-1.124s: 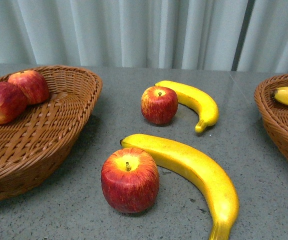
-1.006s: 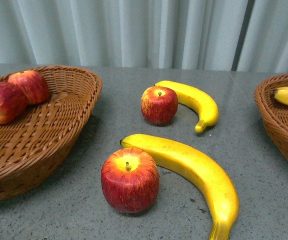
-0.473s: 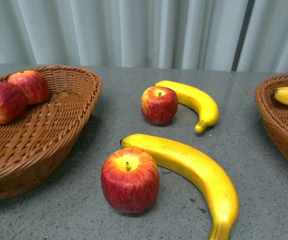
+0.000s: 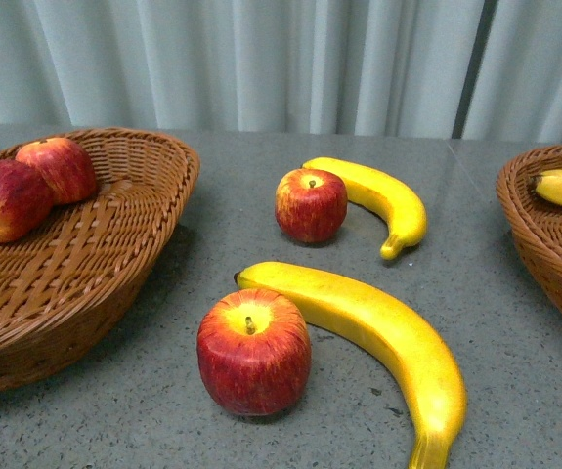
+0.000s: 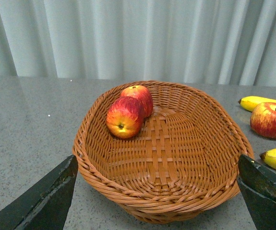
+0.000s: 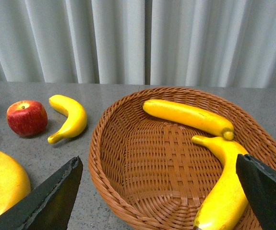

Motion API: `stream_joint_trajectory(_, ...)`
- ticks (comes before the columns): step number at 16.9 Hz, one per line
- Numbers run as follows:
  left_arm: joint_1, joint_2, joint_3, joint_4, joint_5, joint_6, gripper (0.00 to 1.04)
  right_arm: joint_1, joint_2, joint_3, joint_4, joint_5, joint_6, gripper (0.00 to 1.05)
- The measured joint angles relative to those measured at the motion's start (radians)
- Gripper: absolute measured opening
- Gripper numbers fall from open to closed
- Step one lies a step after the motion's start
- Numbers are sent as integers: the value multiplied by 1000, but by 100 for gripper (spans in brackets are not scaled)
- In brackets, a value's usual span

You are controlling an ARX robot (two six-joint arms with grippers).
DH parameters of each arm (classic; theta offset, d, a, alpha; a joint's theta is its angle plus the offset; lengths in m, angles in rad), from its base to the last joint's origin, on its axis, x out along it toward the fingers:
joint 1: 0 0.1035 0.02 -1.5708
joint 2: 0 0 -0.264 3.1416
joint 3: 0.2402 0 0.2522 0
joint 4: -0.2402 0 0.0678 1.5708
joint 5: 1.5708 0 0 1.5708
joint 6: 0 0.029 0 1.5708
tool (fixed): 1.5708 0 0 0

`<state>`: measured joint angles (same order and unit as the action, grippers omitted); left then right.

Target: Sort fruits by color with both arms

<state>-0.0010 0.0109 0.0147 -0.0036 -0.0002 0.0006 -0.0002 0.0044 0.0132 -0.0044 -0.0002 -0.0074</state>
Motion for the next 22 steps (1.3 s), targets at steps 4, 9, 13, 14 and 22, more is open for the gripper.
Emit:
stream_joint_trajectory(4,-233,460,162,138,-449,-50,98,0,0,0,0,1,0,98)
stream_joint_trajectory(9,-448,1234,511,396,-55,60,98,0,0,0,0,0,0,98)
stream_joint_trajectory(13,-526,1392,606,379,91,68,98,0,0,0,0,0,0,98)
stream_joint_trajectory(14,-531,1417,610,378,98,74,98,0,0,0,0,0,0,98)
stream_joint_trajectory(22,-546,1522,624,346,120,132,98,0,0,0,0,0,0,98)
